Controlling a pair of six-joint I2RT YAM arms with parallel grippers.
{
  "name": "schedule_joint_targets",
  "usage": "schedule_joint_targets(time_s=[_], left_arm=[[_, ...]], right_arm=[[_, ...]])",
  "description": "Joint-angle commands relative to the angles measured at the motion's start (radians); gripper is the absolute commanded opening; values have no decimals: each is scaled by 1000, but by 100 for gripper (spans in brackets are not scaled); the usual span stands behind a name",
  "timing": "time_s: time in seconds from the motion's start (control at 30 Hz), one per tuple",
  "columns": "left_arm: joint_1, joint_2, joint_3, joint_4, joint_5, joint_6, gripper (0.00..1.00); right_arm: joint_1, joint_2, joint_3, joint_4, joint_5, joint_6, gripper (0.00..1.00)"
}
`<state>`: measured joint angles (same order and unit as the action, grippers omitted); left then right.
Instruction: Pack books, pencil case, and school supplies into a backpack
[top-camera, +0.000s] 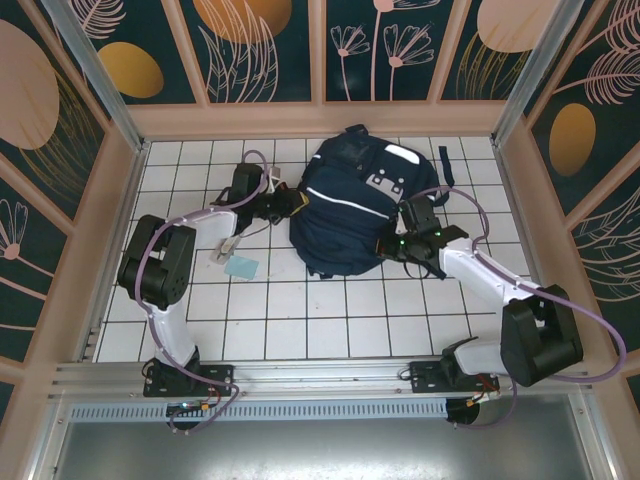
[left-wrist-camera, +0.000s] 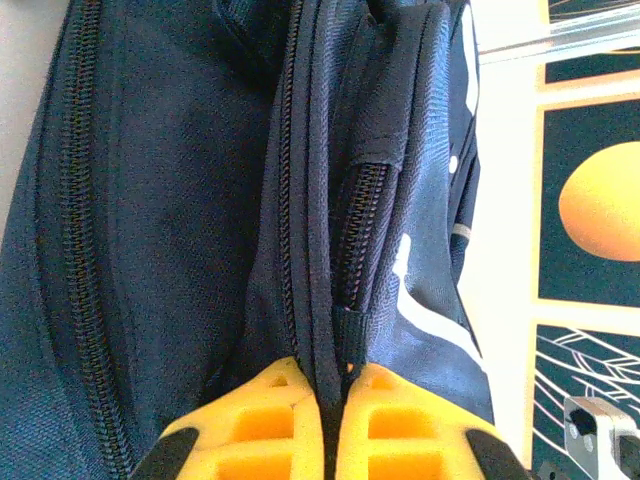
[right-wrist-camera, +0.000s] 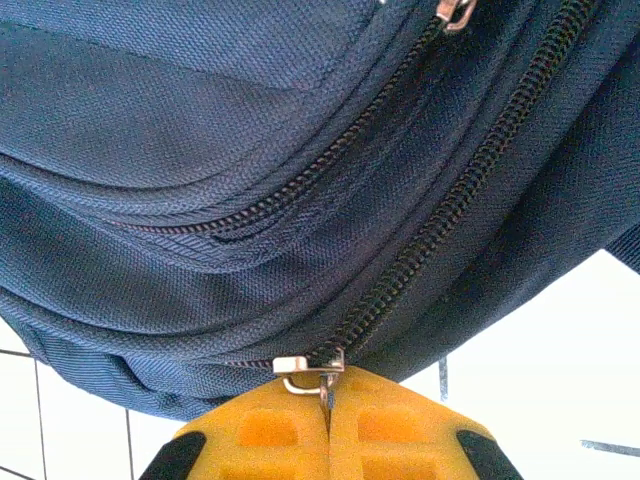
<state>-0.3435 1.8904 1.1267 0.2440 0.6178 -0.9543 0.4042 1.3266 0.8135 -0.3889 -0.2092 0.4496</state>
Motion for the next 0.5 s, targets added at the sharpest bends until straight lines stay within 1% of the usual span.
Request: schedule_joint_targets(time_s=[0.0,0.03,0.1,0.13,0.2,0.23,0.3,0.33,0.4,0.47], left_arm=[[79,11,91,21,-130,57,0],[79,16,101,27,-112,46,5],[78,16,99,37,-85,21,21],[79,2,83,39,-85,14,31],[78,-50,43,30,-127,29,52],[79,-81,24,23,-148,42,60],[78,-128,10,-15,-172,69,70],[79,-147,9,-33,-175,81,72],[78,-171,6,-66,-176,100,75],[79,-225,1,-103,-190,123,76]], right_arm=[[15,-9,12,-81,20,-29,0],[57,7,17,-48,-6,-34,0],[133,55,40,1,-29,-31,0],[154,94,58,24,-55,-19,0],[190,148,81,96,-101,38,0],[199,173,76,162,-125,97,0],[210,228,67,315,-196,193,0],[228,256,68,385,-205,231,0],[268,310,98,470,-203,270,0],[307,366,157,506,-206,281,0]])
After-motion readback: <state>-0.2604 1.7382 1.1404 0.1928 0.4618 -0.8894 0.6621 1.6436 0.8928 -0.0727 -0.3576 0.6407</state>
